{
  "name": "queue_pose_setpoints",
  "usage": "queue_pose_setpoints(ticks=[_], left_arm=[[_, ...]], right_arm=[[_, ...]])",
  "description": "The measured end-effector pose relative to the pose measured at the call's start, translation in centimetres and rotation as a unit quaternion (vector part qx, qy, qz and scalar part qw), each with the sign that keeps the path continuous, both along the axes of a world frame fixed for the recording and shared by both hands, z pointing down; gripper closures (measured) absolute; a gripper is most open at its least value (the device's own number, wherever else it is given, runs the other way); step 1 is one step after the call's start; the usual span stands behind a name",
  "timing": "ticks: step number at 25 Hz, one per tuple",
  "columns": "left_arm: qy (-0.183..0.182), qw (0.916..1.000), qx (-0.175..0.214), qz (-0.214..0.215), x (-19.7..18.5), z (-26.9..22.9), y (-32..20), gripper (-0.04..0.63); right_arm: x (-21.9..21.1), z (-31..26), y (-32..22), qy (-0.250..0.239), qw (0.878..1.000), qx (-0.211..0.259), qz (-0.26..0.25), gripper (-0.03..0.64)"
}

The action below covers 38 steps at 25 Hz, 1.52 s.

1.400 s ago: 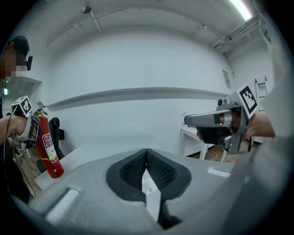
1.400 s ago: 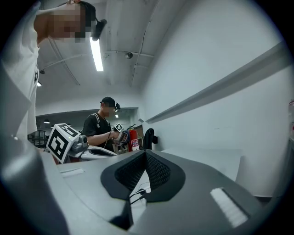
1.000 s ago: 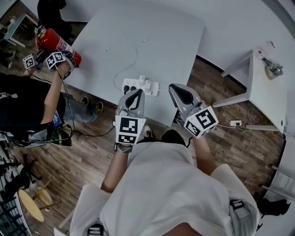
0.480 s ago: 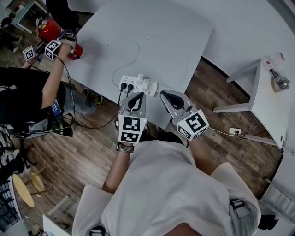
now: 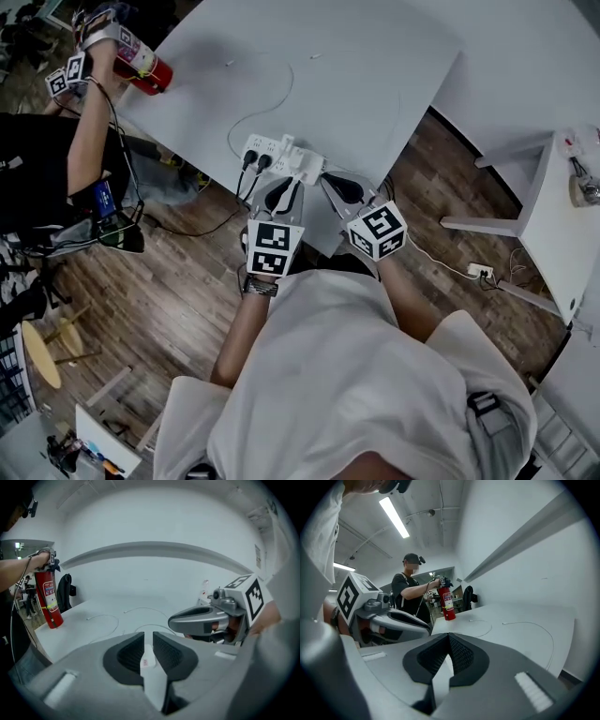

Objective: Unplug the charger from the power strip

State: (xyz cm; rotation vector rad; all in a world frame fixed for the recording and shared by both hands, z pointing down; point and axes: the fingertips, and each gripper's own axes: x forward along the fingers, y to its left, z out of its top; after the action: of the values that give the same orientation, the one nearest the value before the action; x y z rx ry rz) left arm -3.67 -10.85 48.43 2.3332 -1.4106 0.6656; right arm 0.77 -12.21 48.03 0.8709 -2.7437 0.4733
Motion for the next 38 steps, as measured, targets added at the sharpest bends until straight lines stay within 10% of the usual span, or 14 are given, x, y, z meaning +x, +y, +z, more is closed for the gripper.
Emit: queue_pose_setpoints(ticks=[38], left_arm=[[-0.028, 0.9943, -0.069, -0.076, -1.1, 12.6, -6.2, 0.451]], right_arm=[[-2.3, 15.8, -4.0, 0.133, 0.984, -0.103, -0.057, 0.618]])
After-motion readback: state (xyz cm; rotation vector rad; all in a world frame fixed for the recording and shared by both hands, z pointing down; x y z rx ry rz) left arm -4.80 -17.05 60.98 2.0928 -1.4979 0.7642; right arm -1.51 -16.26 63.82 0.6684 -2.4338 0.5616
